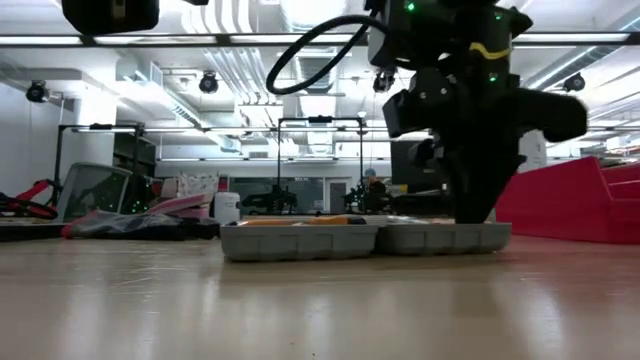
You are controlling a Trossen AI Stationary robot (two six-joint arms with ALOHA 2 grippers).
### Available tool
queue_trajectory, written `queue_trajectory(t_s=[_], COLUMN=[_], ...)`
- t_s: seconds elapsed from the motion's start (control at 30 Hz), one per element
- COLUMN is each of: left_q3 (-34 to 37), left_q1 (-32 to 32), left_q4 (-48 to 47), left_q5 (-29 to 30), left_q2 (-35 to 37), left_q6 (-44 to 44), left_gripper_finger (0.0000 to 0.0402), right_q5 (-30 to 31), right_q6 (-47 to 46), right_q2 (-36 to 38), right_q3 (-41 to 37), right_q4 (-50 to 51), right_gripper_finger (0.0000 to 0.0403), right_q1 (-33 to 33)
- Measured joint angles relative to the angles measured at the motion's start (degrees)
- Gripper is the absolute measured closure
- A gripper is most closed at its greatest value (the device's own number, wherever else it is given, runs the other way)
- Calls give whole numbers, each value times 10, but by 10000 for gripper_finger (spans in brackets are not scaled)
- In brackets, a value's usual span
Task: Prefit tool cases
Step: Put the screwdriver into the pre-fit tool case
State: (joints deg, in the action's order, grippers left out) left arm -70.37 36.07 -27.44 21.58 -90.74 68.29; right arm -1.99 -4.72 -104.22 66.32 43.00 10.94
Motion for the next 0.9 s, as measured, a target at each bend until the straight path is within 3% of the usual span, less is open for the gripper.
queue_trajectory(t_s=[0.67, 0.9], left_q3=[0, 0], left_q1=[2, 4], left_q4=[2, 4], left_q5=[-12, -12], left_q2=[0, 0], left_q6=[-13, -13], left_gripper_finger=[249, 249], right_q5=[-34, 24], right_q6=[-97, -41], right_q2=[-3, 4], right_q3=[21, 57], right_q4=[-95, -72], right_gripper_finger=[385, 385], right_q1=[90, 87])
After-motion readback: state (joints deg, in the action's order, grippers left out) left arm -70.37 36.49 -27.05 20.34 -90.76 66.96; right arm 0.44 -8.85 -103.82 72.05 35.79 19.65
